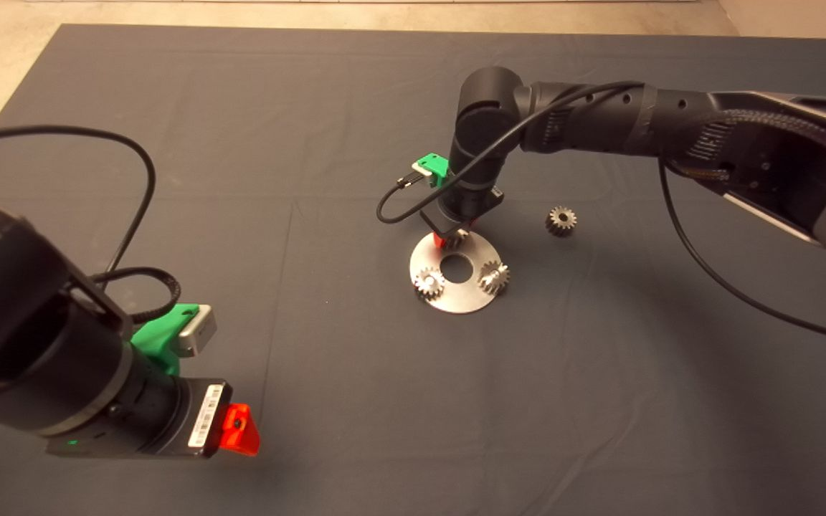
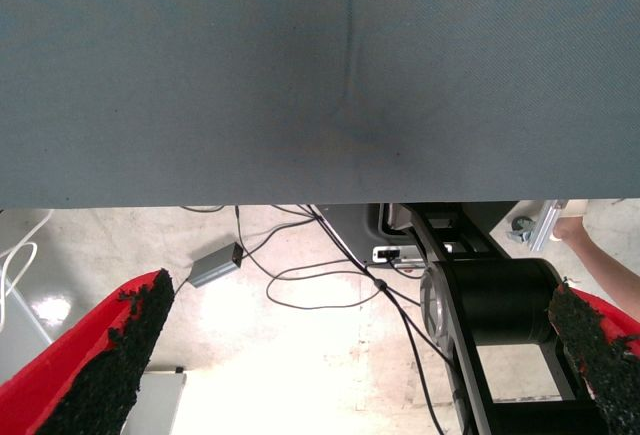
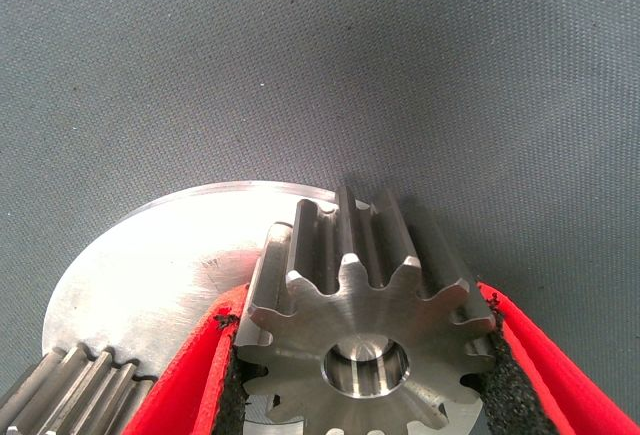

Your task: Remove an incorrectly installed larger gear and replace it with the correct smaller gear

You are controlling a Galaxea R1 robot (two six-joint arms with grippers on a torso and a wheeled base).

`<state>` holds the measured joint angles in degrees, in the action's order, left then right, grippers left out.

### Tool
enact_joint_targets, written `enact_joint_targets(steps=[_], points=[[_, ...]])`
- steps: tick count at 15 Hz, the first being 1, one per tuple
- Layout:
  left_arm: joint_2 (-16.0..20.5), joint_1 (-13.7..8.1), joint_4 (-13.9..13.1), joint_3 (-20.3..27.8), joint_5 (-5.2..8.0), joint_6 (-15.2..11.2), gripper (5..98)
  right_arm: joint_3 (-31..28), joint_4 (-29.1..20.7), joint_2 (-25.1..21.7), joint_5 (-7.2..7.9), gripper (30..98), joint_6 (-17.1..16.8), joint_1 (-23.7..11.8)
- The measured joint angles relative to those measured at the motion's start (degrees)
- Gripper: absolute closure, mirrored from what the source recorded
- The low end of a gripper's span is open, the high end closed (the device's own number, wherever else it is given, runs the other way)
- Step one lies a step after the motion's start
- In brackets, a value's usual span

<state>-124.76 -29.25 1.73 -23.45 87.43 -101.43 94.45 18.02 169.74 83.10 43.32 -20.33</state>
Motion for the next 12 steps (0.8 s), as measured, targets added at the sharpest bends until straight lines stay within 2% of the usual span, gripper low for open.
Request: enact_joint_targets(steps=[9, 12], points=[[0.0, 0.0, 0.0, 0.0, 0.0, 0.0, 6.1, 0.0, -0.02, 0.02, 0.02, 80.1, -0.02, -0.53], [0.0, 0.0, 0.0, 0.0, -0.02, 0.0, 6.1, -0.82, -0.07, -0.01, 0.66, 80.2, 0.01, -1.88]])
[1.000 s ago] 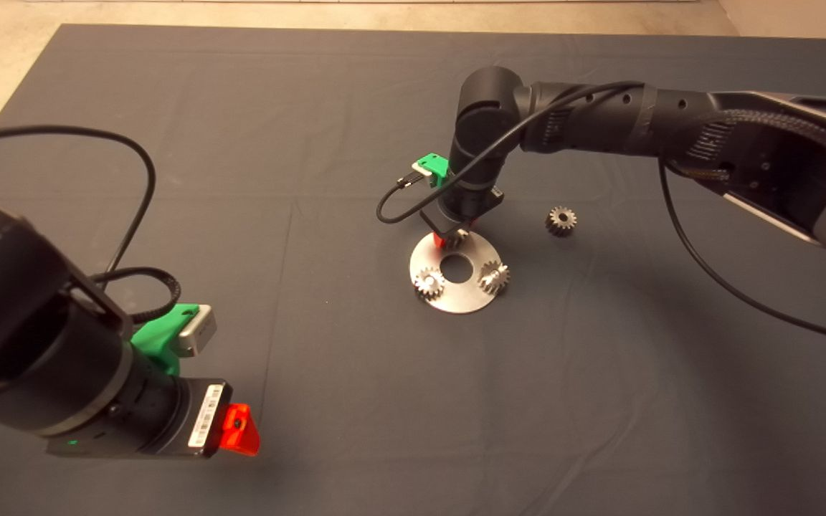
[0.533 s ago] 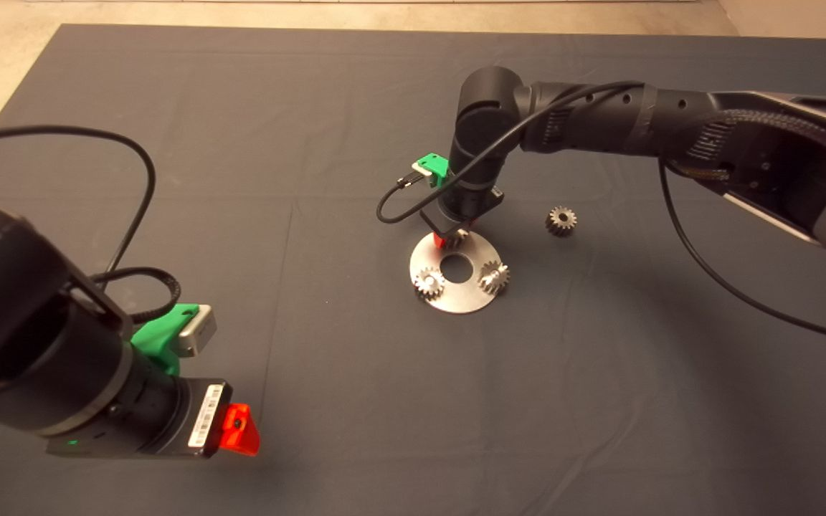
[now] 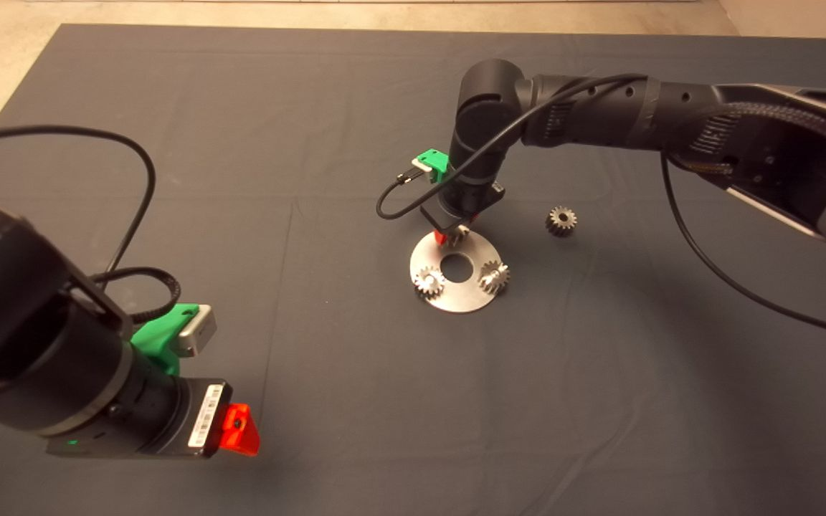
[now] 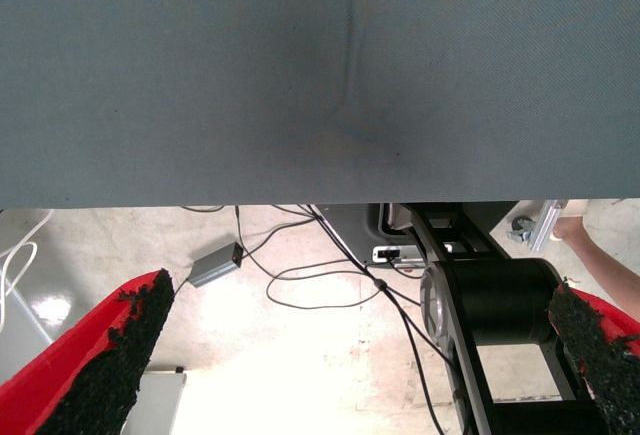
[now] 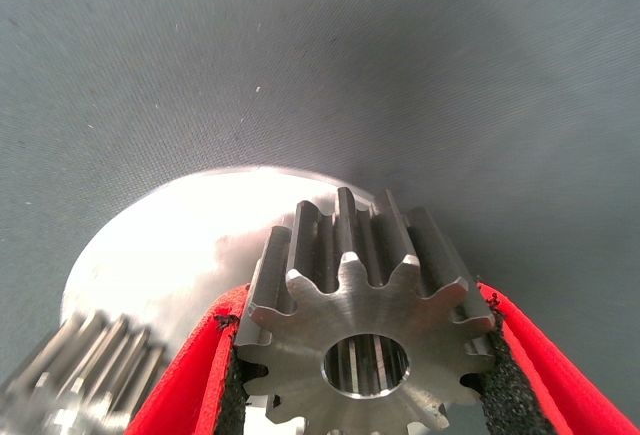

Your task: Remove an incorrectly installed larger gear and replace it with the correct smaller gear

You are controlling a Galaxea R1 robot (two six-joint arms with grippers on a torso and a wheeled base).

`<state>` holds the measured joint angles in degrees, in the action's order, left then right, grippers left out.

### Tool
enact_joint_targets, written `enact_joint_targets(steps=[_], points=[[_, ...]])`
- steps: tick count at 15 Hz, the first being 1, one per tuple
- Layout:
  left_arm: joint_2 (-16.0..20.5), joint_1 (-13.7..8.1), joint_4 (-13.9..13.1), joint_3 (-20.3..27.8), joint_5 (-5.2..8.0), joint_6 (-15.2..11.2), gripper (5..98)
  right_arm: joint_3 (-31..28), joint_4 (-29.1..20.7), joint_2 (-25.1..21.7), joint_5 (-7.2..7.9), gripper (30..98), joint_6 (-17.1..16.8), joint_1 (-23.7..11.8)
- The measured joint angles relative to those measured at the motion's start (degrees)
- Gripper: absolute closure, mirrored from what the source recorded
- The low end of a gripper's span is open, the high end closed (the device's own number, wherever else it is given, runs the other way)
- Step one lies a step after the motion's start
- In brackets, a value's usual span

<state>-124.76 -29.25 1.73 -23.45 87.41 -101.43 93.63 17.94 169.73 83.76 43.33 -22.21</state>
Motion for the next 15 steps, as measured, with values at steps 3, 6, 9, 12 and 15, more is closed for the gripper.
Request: enact_joint_targets(steps=[3, 6, 9, 12, 15], points=[[0.0, 0.0, 0.0, 0.02, 0.02, 0.0, 6.1, -1.27, 0.07, 0.0, -0.02, 80.2, 0.02, -3.22], [0.0, 0.0, 0.0, 0.02, 0.02, 0.0, 6.1, -2.19, 0.11, -0.05, 0.69, 80.2, 0.06, -4.66], [0.0, 0.0, 0.0, 0.04, 0.02, 0.0, 6.1, -4.44, 0.1, -0.07, 2.82, 80.3, 0.2, -4.66], [0.0, 0.0, 0.0, 0.11, 0.02, 0.0, 6.1, -7.72, 0.11, -1.8, 3.36, 80.4, 1.17, -5.13], [0.0, 0.0, 0.0, 0.11, 0.0, 0.0, 6.1, -12.94, 0.1, -5.33, 3.47, 80.4, 3.3, -5.28]])
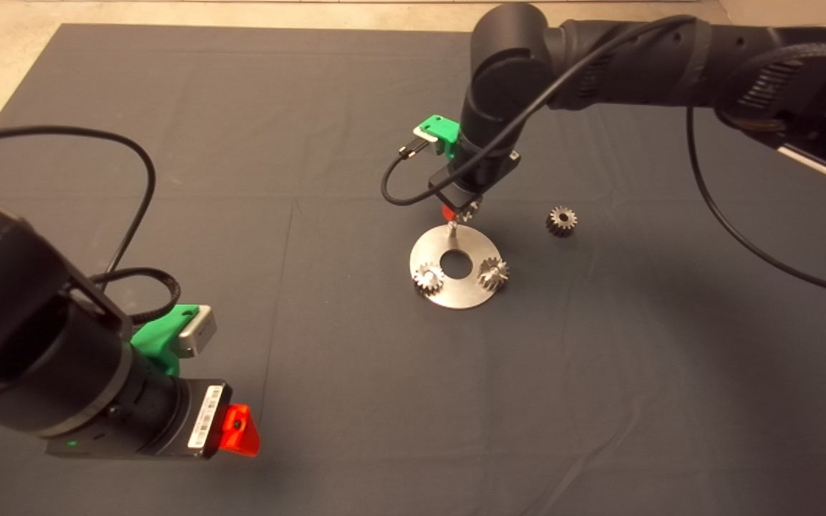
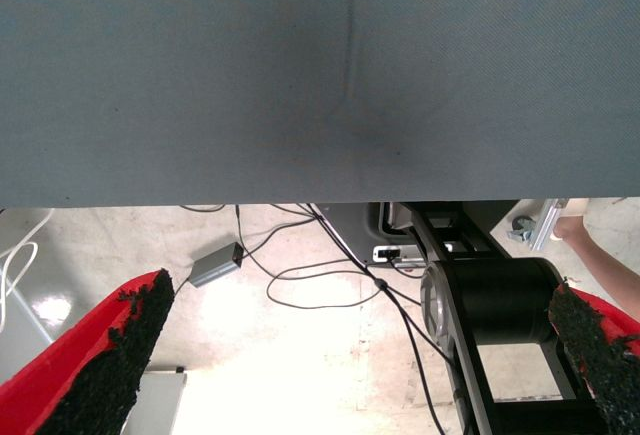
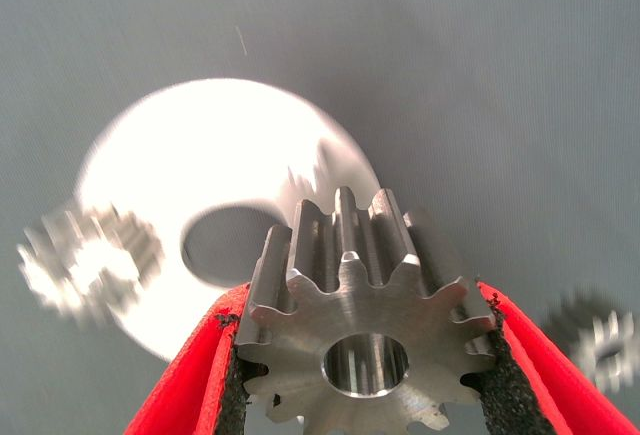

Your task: Remove an incorrectly installed larger gear and replace it with the correct smaller gear

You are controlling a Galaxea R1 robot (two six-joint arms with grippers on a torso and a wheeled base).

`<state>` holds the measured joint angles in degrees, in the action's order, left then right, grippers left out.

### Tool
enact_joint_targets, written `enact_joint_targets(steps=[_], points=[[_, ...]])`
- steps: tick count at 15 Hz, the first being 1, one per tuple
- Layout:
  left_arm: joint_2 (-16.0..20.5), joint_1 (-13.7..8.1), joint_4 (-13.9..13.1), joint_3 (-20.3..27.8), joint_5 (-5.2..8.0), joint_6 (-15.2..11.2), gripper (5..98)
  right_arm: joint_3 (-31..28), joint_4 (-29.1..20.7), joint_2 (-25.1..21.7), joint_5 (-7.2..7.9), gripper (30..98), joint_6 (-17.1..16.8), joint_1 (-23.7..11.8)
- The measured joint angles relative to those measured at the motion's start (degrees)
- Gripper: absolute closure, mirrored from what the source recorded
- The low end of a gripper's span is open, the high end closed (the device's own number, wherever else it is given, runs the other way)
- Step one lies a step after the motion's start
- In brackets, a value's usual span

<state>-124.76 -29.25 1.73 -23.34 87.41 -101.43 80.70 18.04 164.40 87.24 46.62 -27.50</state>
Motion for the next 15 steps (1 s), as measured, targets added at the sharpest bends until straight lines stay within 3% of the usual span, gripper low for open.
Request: enact_joint_targets(steps=[6, 15], points=[[-0.02, 0.0, 0.0, 0.0, 0.0, 0.0, 6.1, -18.17, -0.11, -10.96, 0.3, 80.4, 6.9, -0.01], [-0.05, 0.01, 0.0, 0.0, 0.02, 0.02, 6.1, -27.31, -0.46, -21.6, 0.46, 80.4, 9.44, -0.01]])
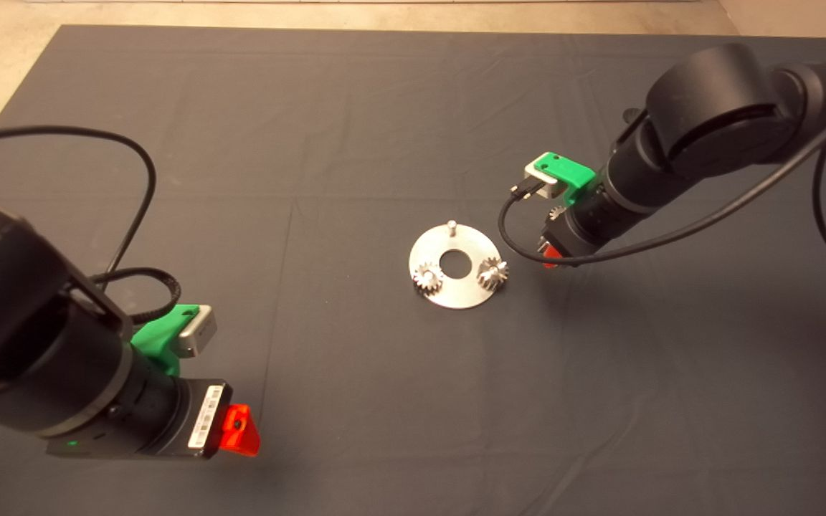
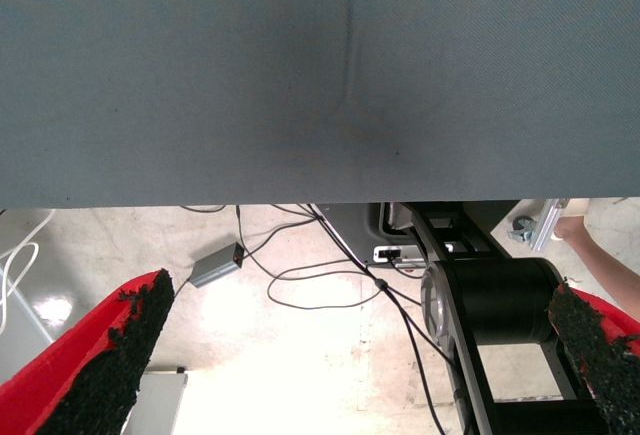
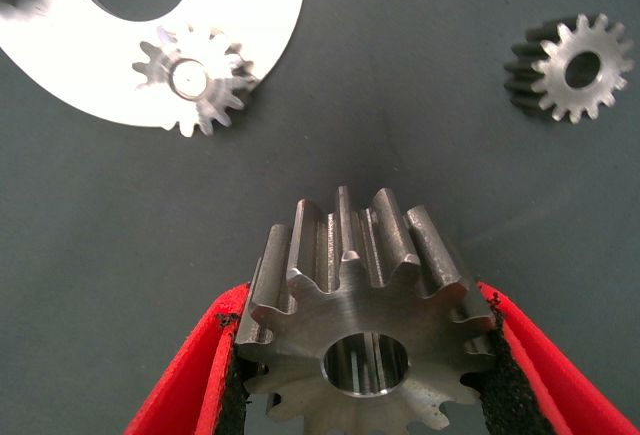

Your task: Remove an incorrectly installed larger gear and replace it with the correct smaller gear

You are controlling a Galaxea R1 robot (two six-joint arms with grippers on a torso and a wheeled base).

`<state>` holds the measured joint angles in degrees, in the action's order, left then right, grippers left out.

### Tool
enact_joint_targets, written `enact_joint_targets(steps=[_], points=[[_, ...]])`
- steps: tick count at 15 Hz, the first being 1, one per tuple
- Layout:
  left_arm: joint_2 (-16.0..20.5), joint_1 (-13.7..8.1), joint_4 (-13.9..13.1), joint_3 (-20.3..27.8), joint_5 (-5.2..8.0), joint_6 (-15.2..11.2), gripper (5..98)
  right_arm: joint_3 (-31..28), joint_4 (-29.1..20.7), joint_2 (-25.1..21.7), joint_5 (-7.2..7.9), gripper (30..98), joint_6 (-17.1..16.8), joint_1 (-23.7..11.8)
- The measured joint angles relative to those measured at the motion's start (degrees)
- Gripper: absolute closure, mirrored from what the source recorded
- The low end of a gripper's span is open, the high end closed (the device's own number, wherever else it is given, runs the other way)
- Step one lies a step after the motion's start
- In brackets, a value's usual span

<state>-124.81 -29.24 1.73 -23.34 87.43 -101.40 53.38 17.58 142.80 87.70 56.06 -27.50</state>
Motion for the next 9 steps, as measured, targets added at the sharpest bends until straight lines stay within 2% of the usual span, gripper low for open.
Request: enact_joint_targets(steps=[5, 9], points=[[-0.11, -0.01, 0.0, 0.26, 0.02, -0.02, 6.1, -0.85, 0.0, -2.95, 0.06, 80.3, 0.41, 0.72], [-0.11, -0.01, 0.0, 0.33, -0.02, -0.02, 6.1, -1.16, 0.0, -3.52, -0.02, 80.4, 0.44, 2.49]])
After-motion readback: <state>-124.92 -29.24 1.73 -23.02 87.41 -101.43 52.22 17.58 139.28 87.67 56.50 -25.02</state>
